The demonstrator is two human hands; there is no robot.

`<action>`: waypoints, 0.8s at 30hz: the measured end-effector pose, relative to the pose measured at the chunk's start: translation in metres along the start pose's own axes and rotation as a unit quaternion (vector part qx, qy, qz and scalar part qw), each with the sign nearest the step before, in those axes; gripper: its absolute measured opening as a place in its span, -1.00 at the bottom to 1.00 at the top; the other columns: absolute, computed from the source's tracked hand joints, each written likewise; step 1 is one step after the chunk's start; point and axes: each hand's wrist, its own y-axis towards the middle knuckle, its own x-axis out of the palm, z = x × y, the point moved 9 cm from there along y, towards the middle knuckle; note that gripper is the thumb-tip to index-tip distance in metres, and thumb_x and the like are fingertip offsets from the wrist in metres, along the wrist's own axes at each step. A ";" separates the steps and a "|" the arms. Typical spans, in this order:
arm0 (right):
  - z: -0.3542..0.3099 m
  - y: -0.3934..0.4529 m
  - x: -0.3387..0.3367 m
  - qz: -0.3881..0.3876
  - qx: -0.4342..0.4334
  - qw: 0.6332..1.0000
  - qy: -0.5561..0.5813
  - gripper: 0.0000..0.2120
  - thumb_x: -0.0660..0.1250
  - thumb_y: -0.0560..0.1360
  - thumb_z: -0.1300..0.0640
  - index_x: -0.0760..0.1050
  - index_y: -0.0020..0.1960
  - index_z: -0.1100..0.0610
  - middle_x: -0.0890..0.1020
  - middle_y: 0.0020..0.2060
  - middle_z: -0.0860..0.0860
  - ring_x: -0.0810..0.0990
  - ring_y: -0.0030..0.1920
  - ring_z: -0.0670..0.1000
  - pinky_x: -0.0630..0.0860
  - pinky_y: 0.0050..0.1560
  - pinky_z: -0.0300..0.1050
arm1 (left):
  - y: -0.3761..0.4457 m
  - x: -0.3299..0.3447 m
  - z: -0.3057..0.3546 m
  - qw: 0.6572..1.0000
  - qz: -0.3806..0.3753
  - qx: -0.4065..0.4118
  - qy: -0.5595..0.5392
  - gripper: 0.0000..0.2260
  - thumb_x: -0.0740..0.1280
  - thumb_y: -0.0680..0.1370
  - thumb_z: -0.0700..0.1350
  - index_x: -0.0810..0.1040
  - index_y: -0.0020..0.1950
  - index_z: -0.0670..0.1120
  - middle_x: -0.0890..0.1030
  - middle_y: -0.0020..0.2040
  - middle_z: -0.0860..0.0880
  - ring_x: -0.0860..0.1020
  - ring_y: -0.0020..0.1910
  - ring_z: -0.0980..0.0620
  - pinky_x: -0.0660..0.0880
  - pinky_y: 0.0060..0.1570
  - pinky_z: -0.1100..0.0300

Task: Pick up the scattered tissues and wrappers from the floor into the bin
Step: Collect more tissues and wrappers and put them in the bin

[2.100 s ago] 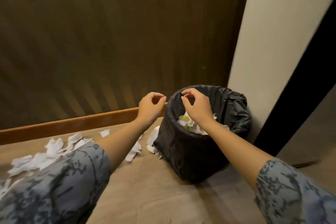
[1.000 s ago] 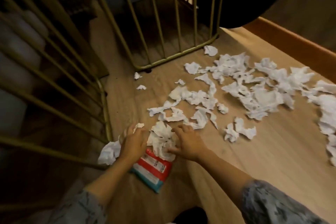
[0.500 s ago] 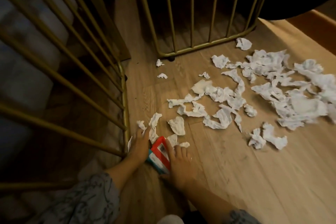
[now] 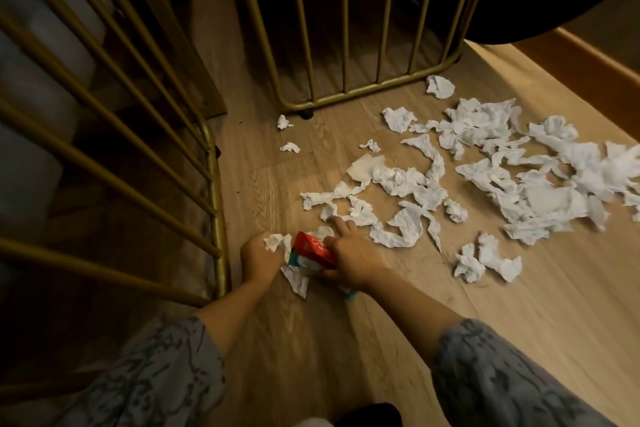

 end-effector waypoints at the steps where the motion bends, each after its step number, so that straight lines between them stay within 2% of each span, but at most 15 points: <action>1: 0.003 0.007 0.005 -0.015 0.008 1.000 0.009 -0.57 0.39 0.43 -0.19 0.53 0.17 0.05 0.08 0.54 0.02 0.27 0.35 0.09 0.48 0.12 -0.01 | 0.001 0.001 0.002 1.000 0.007 -0.011 -0.028 -0.78 0.39 0.48 -0.29 0.57 0.10 -0.33 0.61 0.08 -0.24 0.57 0.02 -0.12 0.43 -0.05 0.19; 3: 0.009 0.013 0.020 -0.051 0.024 0.997 0.052 -0.52 0.42 0.41 -0.16 0.48 0.26 0.00 0.00 0.56 -0.07 0.18 0.43 0.10 0.45 0.21 0.05 | -0.003 0.003 0.003 0.998 0.013 -0.031 -0.057 -0.68 0.39 0.48 -0.30 0.51 0.22 -0.29 0.51 0.21 -0.19 0.51 0.19 -0.15 0.43 0.08 0.15; 4: 0.012 0.011 0.028 -0.069 0.033 0.994 0.076 -0.44 0.43 0.41 -0.13 0.41 0.35 -0.01 0.08 0.55 -0.05 0.18 0.45 0.09 0.42 0.27 0.07 | -0.006 0.005 0.000 0.998 0.018 -0.022 -0.047 -0.68 0.38 0.48 -0.30 0.50 0.23 -0.26 0.47 0.27 -0.18 0.46 0.26 -0.15 0.40 0.18 0.14; 5: 0.016 0.006 0.033 -0.074 0.047 0.991 0.100 -0.38 0.43 0.42 -0.11 0.33 0.41 -0.01 0.22 0.50 -0.01 0.23 0.43 0.08 0.40 0.29 0.04 | -0.011 0.006 -0.002 1.000 0.024 0.004 -0.005 -0.71 0.38 0.48 -0.29 0.53 0.20 -0.23 0.45 0.31 -0.16 0.39 0.34 -0.15 0.30 0.30 0.10; 7: 0.027 -0.008 0.036 -0.046 0.096 0.981 0.159 -0.39 0.42 0.43 -0.10 0.31 0.41 0.00 0.46 0.31 0.02 0.41 0.29 0.03 0.43 0.23 -0.06 | -0.024 0.011 -0.009 0.985 0.040 0.064 0.157 -0.75 0.40 0.46 -0.18 0.57 0.14 -0.08 0.42 0.39 -0.08 0.20 0.48 -0.16 -0.15 0.48 -0.06; 8: 0.035 -0.015 0.038 -0.026 0.124 0.974 0.187 -0.41 0.43 0.43 -0.11 0.32 0.39 0.00 0.51 0.25 0.01 0.46 0.22 0.01 0.45 0.19 -0.09 | -0.031 0.016 -0.019 0.972 0.035 0.063 0.225 -0.73 0.38 0.47 -0.06 0.55 0.17 0.02 0.36 0.44 -0.04 0.09 0.52 -0.15 -0.36 0.43 -0.12; 10: 0.047 -0.032 0.043 -0.007 0.172 0.960 0.221 -0.42 0.42 0.43 -0.12 0.32 0.36 0.00 0.54 0.20 -0.01 0.51 0.16 -0.02 0.49 0.15 -0.10 | -0.042 0.024 -0.039 0.963 0.011 0.034 0.266 -0.57 0.26 0.48 0.22 0.45 0.30 0.11 0.22 0.53 -0.07 -0.09 0.55 -0.16 -0.45 0.37 -0.23; 12: 0.054 -0.045 0.045 -0.011 0.196 0.953 0.232 -0.45 0.42 0.45 -0.10 0.31 0.35 0.01 0.55 0.19 -0.01 0.53 0.15 -0.02 0.51 0.13 -0.11 | -0.050 0.038 -0.051 0.973 -0.028 0.013 0.228 -0.41 0.26 0.46 0.31 0.32 0.43 0.10 0.09 0.57 -0.10 -0.18 0.55 -0.15 -0.42 0.36 -0.12; 14: 0.060 -0.056 0.045 -0.028 0.211 0.941 0.262 -0.47 0.42 0.46 -0.05 0.34 0.35 0.02 0.56 0.20 0.00 0.55 0.17 -0.01 0.52 0.16 -0.09 | -0.055 0.053 -0.047 0.980 -0.055 0.033 0.190 -0.37 0.35 0.47 0.22 0.28 0.46 0.02 0.09 0.56 -0.11 -0.11 0.55 -0.16 -0.31 0.42 -0.03; 15: 0.064 -0.062 0.044 -0.035 0.221 0.936 0.271 -0.51 0.41 0.47 -0.04 0.38 0.33 0.04 0.58 0.19 0.02 0.57 0.15 -0.01 0.54 0.15 -0.09 | -0.058 0.056 -0.040 0.983 -0.053 0.047 0.167 -0.43 0.37 0.49 0.11 0.33 0.44 -0.04 0.16 0.54 -0.13 -0.01 0.54 -0.18 -0.20 0.46 -0.03; 17: 0.076 -0.075 0.037 -0.035 0.241 0.936 0.255 -0.59 0.41 0.46 -0.05 0.47 0.24 0.08 0.63 0.12 0.05 0.62 0.07 -0.02 0.57 0.09 -0.11 | -0.063 0.065 -0.022 0.991 -0.045 0.080 0.095 -0.65 0.37 0.51 -0.17 0.47 0.29 -0.15 0.34 0.45 -0.15 0.23 0.46 -0.19 0.10 0.45 0.01; 19: 0.092 -0.089 0.021 -0.010 0.265 0.934 0.240 -0.59 0.43 0.44 -0.08 0.50 0.20 0.11 0.64 0.10 0.05 0.63 0.02 -0.01 0.57 0.05 -0.12 | -0.066 0.076 0.005 0.990 -0.057 0.117 0.046 -0.71 0.30 0.47 -0.39 0.56 0.15 -0.17 0.44 0.36 -0.14 0.37 0.36 -0.14 0.25 0.36 0.12; 22: 0.118 -0.115 -0.020 0.068 0.310 0.915 0.248 -0.53 0.47 0.41 -0.08 0.45 0.20 0.11 0.60 0.09 0.04 0.61 0.04 0.03 0.56 0.02 -0.10 | -0.050 0.084 0.053 0.989 -0.072 0.126 -0.004 -0.68 0.22 0.45 -0.46 0.58 0.00 -0.10 0.50 0.24 -0.17 0.45 0.21 -0.04 0.32 0.19 0.24; 24: 0.131 -0.134 -0.053 0.115 0.323 0.906 0.248 -0.54 0.47 0.41 -0.06 0.44 0.20 0.11 0.62 0.10 0.06 0.62 0.03 0.05 0.57 0.02 -0.08 | -0.031 0.090 0.093 0.989 -0.073 0.130 -0.016 -0.71 0.23 0.43 -0.45 0.58 -0.11 -0.08 0.58 0.12 -0.18 0.51 0.16 -0.10 0.36 0.13 0.23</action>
